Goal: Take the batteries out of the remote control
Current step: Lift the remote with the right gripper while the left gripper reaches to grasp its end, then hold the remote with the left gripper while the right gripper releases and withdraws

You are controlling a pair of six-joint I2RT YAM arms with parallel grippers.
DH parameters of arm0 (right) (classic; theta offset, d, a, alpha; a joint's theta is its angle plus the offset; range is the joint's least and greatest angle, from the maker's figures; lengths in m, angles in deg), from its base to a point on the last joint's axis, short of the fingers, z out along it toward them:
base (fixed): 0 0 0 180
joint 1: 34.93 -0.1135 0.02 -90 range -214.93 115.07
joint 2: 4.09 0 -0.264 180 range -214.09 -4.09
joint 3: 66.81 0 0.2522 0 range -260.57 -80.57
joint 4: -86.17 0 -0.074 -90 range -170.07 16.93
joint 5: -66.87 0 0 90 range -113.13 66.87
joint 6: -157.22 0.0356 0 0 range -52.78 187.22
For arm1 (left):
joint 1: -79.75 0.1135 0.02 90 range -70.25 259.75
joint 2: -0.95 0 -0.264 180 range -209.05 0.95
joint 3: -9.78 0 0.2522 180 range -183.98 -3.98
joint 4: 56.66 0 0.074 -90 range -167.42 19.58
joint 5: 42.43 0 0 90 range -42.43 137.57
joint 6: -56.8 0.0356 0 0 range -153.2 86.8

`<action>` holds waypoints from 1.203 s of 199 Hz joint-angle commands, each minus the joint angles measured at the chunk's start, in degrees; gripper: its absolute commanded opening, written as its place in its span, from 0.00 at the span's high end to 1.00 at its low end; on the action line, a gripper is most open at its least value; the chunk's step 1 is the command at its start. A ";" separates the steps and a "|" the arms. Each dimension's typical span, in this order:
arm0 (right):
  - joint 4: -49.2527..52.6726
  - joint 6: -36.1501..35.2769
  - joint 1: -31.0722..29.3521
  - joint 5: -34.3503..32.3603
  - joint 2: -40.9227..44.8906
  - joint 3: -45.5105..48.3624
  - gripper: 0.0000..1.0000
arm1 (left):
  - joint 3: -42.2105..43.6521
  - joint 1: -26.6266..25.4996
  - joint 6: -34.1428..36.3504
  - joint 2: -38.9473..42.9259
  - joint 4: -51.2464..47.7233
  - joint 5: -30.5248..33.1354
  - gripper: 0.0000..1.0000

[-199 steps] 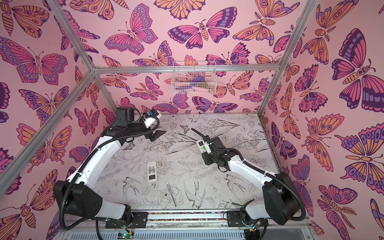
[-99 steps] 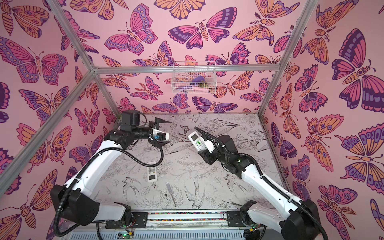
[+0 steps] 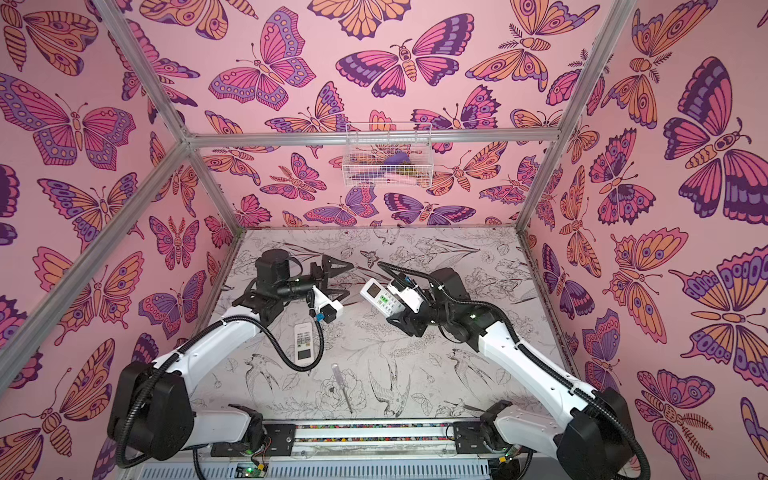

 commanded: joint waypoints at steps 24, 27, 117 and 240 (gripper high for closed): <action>2.88 -5.58 0.04 5.18 -3.64 -4.18 0.50 | 4.19 -0.57 3.73 0.13 5.71 -5.52 0.01; 3.00 -5.63 -0.04 5.14 -3.88 -4.36 0.51 | 4.29 -0.67 3.73 0.11 5.62 -5.60 0.01; 6.62 -9.94 -1.26 8.88 -10.99 -8.81 0.53 | 6.15 -3.34 5.86 -1.95 5.26 -5.73 0.20; 11.13 -12.84 -1.67 7.34 -13.93 -11.62 0.56 | 7.94 -4.36 7.73 -2.38 4.47 -5.79 0.52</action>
